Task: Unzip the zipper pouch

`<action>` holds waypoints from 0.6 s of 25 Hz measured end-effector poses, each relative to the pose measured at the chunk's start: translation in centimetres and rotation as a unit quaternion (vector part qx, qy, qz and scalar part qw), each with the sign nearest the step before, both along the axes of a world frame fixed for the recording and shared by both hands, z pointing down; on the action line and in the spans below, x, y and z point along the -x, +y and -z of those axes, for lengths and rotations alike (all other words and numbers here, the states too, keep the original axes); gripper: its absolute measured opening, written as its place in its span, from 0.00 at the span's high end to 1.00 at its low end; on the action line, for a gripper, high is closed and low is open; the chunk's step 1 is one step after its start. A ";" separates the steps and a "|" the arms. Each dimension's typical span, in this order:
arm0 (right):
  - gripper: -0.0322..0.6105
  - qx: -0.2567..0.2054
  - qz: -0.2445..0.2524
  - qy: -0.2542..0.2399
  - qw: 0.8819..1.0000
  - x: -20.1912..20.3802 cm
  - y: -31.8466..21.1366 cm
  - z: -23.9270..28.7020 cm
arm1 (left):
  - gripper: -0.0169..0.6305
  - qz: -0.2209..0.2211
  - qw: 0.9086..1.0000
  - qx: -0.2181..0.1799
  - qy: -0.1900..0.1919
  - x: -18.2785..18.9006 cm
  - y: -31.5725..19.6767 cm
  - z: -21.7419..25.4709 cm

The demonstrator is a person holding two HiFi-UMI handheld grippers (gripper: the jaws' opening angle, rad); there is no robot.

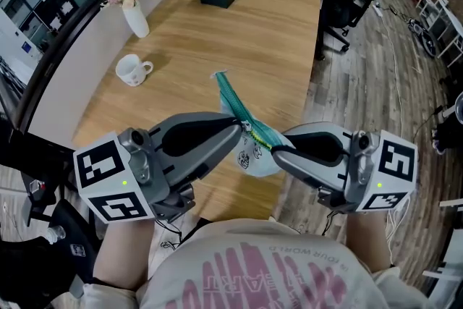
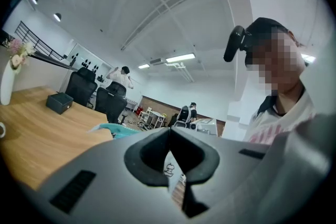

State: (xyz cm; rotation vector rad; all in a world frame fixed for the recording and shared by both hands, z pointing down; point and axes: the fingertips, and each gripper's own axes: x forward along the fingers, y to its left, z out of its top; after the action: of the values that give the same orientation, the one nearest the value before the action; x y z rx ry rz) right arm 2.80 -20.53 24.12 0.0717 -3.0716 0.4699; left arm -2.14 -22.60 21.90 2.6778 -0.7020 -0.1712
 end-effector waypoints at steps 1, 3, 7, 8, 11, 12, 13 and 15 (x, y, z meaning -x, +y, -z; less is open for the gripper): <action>0.89 0.000 0.000 0.000 1.000 0.0 0.0 0.0 | 0.96 0.004 1.000 0.000 0.000 0.2 -0.1 0.0; 0.89 0.000 0.001 0.000 1.000 0.0 0.1 0.0 | 0.96 0.009 1.000 0.000 0.003 0.5 -0.2 0.1; 0.89 -0.003 -0.001 0.003 1.000 0.0 0.1 -0.1 | 0.96 0.014 1.000 -0.001 0.004 0.8 -0.2 0.1; 0.89 -0.003 -0.002 0.004 1.000 0.0 0.1 -0.1 | 0.96 0.016 1.000 -0.001 0.004 0.9 -0.3 0.1; 0.89 0.000 -0.005 0.001 1.000 -0.1 0.0 -0.1 | 0.96 0.021 1.000 -0.002 0.003 1.2 -0.5 0.1; 0.89 0.000 -0.005 0.001 1.000 -0.2 0.0 -0.1 | 0.96 0.021 1.000 -0.002 0.003 1.2 -0.5 0.2; 0.89 0.000 -0.006 0.000 1.000 -0.2 0.0 0.0 | 0.96 0.021 1.000 -0.003 0.003 1.2 -0.5 0.2; 0.89 0.001 -0.007 0.000 1.000 -0.2 0.0 -0.1 | 0.96 0.023 1.000 -0.004 0.002 1.3 -0.6 0.2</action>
State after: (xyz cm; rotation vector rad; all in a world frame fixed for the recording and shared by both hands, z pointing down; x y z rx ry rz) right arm 3.01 -20.54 24.18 0.0928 -3.0724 0.4728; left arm -3.43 -23.21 21.71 2.6691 -0.7648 -0.1926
